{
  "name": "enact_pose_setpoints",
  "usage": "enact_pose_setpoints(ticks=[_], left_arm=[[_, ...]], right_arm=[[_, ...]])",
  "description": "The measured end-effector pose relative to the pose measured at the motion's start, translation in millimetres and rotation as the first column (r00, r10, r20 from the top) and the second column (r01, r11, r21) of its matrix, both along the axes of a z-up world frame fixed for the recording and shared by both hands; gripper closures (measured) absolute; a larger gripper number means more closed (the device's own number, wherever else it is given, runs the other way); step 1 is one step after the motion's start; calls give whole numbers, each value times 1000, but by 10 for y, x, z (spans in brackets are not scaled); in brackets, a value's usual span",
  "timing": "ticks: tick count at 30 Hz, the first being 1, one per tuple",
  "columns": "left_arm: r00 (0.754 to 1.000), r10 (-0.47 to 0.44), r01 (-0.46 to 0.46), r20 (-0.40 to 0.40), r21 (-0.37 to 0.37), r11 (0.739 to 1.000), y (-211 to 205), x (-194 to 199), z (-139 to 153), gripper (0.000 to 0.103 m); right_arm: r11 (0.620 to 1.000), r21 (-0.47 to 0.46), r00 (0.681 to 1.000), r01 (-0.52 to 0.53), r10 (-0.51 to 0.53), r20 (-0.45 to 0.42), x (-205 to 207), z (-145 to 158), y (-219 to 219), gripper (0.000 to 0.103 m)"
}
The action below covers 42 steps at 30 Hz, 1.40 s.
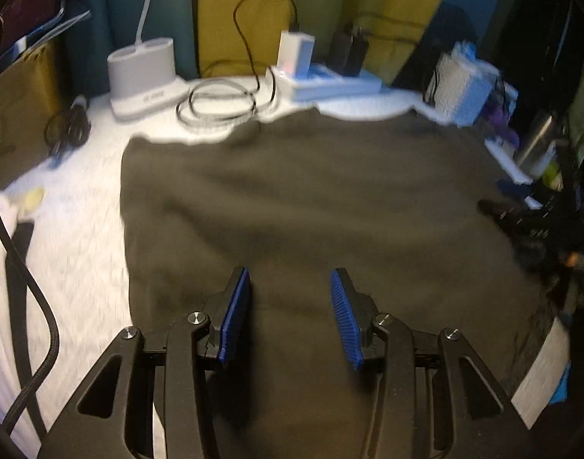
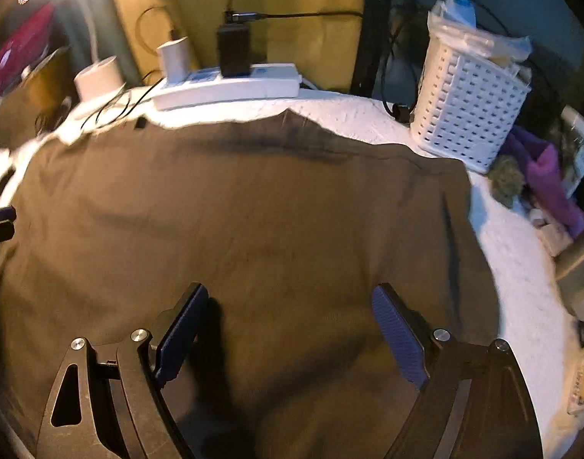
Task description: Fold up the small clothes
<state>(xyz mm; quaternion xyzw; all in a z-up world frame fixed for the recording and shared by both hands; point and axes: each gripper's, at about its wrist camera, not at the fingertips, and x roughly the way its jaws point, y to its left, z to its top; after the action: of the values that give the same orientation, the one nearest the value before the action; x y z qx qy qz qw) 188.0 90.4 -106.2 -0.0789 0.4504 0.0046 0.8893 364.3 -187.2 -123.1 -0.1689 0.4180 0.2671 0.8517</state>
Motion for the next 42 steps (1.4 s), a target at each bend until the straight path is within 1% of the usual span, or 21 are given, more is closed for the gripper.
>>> enact_pose_setpoints(ticks=[2,4,6,9,11,13,15,17,20,22,25,26,27,29,32,34,36,38,40,42], left_arm=[[1000,0,0,27,9,1000,14,-100,-33,59],[999,18,-19,27,47,999,58,-155,-51,59],[999,31,-33,34,42,999,106,-203,-45,59],[998,53,-56,34,86,995,134,-291,-47,59],[998,59,-62,33,87,994,156,-348,-55,59],[998,51,-54,34,100,993,128,-393,-21,59],[998,27,-33,57,113,993,57,-456,56,59],[997,7,-15,80,103,995,-16,-527,133,59],[995,-11,5,98,65,998,-148,-654,176,59],[996,-28,25,88,39,999,-259,-721,125,59],[998,-37,35,45,39,999,-359,-794,-48,59],[999,-26,25,42,25,999,-345,-814,-85,59],[997,-9,8,72,17,1000,-320,-864,-82,59],[997,-1,-1,82,19,1000,-292,-924,-80,59],[996,-9,4,91,55,998,-277,-976,-76,59],[997,0,-6,78,76,997,-260,-988,-78,59],[997,0,-6,75,81,997,-240,-1012,-70,59],[998,22,-28,58,105,994,-227,-1031,-56,58],[998,42,-46,52,91,995,-193,-1066,-29,58],[996,55,-59,68,62,996,-164,-1110,29,58]], right_arm=[[1000,-8,1000,6,-7,-13,-104,1,-93,15],[1000,-15,1000,8,-9,-10,-221,-16,-193,15],[1000,-16,1000,15,-15,-6,-328,-16,-305,15],[999,-13,999,42,-42,1,-504,-2,-520,15],[998,-4,998,59,-59,-3,-591,2,-608,15],[997,-5,997,74,-74,2,-690,8,-683,14],[995,-3,995,95,-95,6,-745,9,-724,14],[993,1,993,116,-116,10,-829,23,-789,14],[991,-1,991,136,-136,14,-950,0,-872,14],[990,9,990,142,-142,20,-1044,-24,-949,14],[989,6,989,147,-147,33,-1149,-29,-1015,14],[989,4,988,150,-150,37,-1188,-33,-1036,14],[989,1,988,151,-151,43,-1224,-34,-1054,14],[988,-6,987,152,-151,56,-1296,-35,-1096,14],[985,20,985,169,-170,37,-1366,-39,-1211,14],[981,46,981,190,-191,25,-1422,-47,-1326,14],[978,53,979,202,-203,25,-1480,-53,-1402,14],[977,62,978,205,-207,32,-1552,-49,-1475,14],[974,60,975,217,-220,33,-1597,-49,-1527,14],[966,75,969,247,-248,10,-1621,-56,-1625,14]])
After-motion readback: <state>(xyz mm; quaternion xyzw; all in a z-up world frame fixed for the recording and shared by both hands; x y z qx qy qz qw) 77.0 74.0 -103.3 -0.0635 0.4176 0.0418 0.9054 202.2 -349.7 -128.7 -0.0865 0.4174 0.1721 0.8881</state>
